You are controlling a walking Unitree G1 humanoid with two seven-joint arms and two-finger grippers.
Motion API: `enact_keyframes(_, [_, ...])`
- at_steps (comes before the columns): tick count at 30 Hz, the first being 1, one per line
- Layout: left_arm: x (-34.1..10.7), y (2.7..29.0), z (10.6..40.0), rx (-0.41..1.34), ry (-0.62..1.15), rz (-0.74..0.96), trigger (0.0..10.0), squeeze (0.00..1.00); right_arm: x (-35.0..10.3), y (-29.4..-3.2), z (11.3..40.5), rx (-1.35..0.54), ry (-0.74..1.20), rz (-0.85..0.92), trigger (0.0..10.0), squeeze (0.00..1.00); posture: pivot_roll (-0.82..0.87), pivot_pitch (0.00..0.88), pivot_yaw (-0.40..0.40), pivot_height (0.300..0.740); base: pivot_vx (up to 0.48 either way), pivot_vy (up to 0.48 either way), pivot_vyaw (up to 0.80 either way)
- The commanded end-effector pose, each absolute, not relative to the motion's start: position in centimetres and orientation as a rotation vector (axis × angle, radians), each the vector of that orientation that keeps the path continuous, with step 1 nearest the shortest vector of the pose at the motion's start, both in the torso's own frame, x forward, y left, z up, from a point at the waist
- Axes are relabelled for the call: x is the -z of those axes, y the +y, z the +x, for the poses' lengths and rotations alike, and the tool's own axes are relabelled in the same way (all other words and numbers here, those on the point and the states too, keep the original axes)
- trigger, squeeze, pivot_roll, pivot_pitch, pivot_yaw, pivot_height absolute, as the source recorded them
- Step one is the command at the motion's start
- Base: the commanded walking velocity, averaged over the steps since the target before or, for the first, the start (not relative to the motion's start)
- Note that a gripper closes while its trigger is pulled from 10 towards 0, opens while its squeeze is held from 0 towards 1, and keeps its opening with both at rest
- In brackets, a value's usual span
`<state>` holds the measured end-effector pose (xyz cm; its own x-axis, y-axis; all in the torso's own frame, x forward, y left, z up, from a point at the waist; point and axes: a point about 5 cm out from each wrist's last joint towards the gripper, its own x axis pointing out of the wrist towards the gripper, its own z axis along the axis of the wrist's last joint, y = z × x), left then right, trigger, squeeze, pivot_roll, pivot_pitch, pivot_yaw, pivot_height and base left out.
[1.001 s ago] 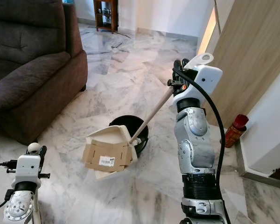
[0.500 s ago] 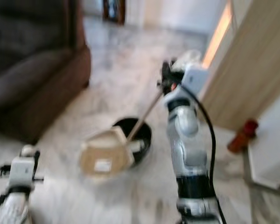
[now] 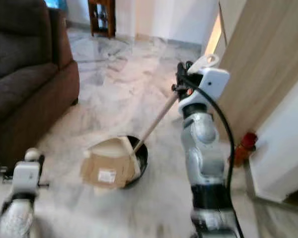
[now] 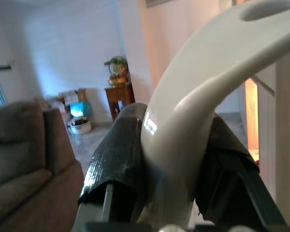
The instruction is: Sweep floor
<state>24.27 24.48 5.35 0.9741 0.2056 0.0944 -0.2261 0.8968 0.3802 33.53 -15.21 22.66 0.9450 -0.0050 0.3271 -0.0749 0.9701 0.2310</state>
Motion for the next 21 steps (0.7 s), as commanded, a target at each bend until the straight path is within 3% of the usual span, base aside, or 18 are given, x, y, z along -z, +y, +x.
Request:
enact_keyframes(1, [-5.56, 25.07, 24.15, -0.23, -0.056, 0.424, 10.0, 0.0, -24.87, -14.32, 33.2, -0.077, -0.428, 0.245, 10.0, 0.0, 0.11, 0.0, -0.06, 0.74, 0.27, 0.0, 0.71])
enact_keyframes(5, [-5.59, 25.06, 24.15, -0.23, -0.057, 0.423, 10.0, 0.0, -24.9, -14.21, 33.18, -0.083, -0.429, 0.247, 10.0, 0.0, 0.11, 0.0, -0.06, 0.74, 0.272, 0.0, 0.65])
enact_keyframes(21, [-5.62, 25.05, 24.17, -0.232, -0.061, 0.423, 10.0, 0.0, -24.99, -14.19, 33.22, -0.083, -0.431, 0.261, 10.0, 0.0, 0.11, 0.0, -0.062, 0.74, 0.271, 0.0, 0.0])
